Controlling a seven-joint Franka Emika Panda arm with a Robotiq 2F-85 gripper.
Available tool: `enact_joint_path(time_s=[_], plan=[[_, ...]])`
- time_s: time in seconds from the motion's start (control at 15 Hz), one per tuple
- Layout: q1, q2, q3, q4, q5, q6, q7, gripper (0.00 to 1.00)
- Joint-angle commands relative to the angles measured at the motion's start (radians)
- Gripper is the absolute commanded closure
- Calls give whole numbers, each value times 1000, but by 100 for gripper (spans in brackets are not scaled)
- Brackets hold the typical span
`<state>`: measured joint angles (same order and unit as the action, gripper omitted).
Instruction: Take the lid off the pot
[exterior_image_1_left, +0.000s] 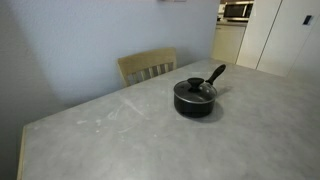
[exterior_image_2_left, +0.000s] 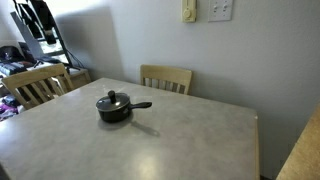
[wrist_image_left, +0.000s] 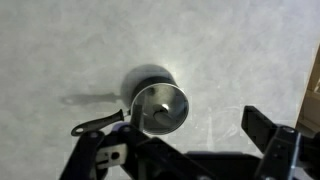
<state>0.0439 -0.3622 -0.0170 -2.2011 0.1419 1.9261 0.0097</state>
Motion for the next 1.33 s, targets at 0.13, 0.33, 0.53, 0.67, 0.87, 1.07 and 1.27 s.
enact_joint_path(time_s=[0.13, 0.33, 0.53, 0.67, 0.87, 1.07, 1.27], plan=[[5, 65, -23, 94, -102, -7, -279, 0], [11, 114, -42, 151, -118, -15, -452, 0], [14, 170, -59, 205, -117, -20, -632, 0], [10, 204, -62, 234, -115, -28, -747, 0], [-5, 181, -45, 201, -103, -5, -724, 0], [-5, 180, -44, 201, -103, -5, -716, 0], [-2, 186, -44, 201, -103, 10, -733, 0]])
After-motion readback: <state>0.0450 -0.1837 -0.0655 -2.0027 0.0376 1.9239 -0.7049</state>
